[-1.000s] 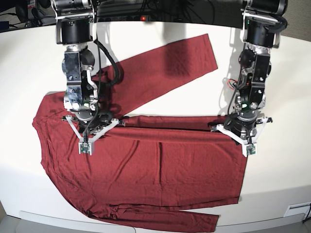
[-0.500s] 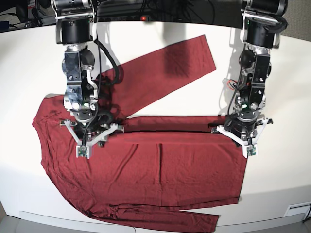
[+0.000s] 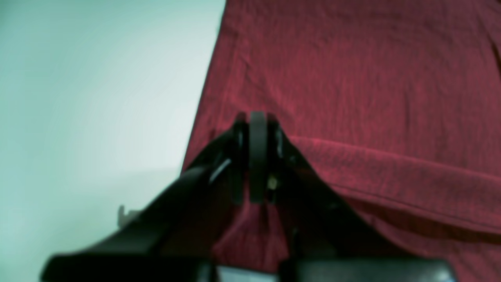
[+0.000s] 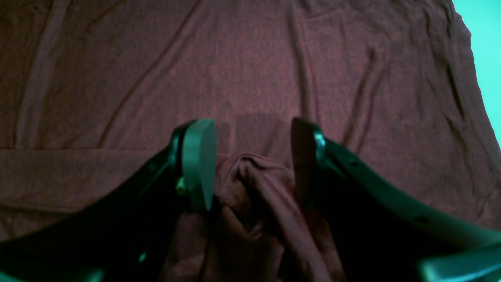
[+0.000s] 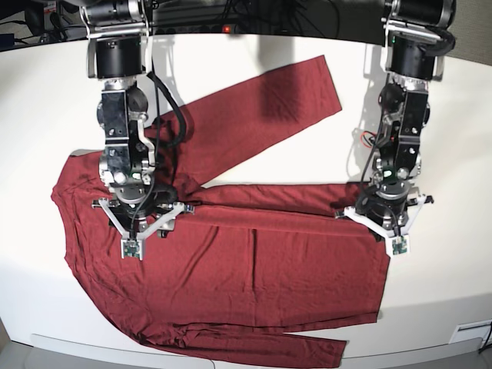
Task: Fold the T-shirt properly
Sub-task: 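Open both grippers and lift them away from the shirt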
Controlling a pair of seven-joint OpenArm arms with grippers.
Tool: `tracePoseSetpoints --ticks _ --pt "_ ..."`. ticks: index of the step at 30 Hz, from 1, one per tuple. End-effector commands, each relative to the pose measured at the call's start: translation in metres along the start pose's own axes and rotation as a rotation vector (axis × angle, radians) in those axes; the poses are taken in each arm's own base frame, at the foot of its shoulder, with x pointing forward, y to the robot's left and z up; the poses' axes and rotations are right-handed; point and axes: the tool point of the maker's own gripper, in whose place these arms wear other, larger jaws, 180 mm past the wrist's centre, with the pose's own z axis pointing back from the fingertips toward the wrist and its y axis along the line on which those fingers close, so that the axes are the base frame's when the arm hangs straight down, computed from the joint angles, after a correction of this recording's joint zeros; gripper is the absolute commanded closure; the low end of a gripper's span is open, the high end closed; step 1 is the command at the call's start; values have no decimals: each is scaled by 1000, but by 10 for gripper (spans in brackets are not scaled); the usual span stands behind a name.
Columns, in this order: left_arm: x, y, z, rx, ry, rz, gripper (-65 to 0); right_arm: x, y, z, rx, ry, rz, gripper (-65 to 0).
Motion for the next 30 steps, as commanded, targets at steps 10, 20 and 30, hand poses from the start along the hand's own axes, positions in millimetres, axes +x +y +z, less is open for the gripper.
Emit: tracePoseSetpoints --ticks 10,20,30 --pt "59 2 -1 11 -227 -31 -184 6 0 2 12 -26 16 -308" --pt "57 2 -9 20 -161 -45 -220 -4 9 6 66 -8 54 -308" --pt "55 -15 23 -78 -47 -66 -220 -26 13 68 126 12 223 -308"
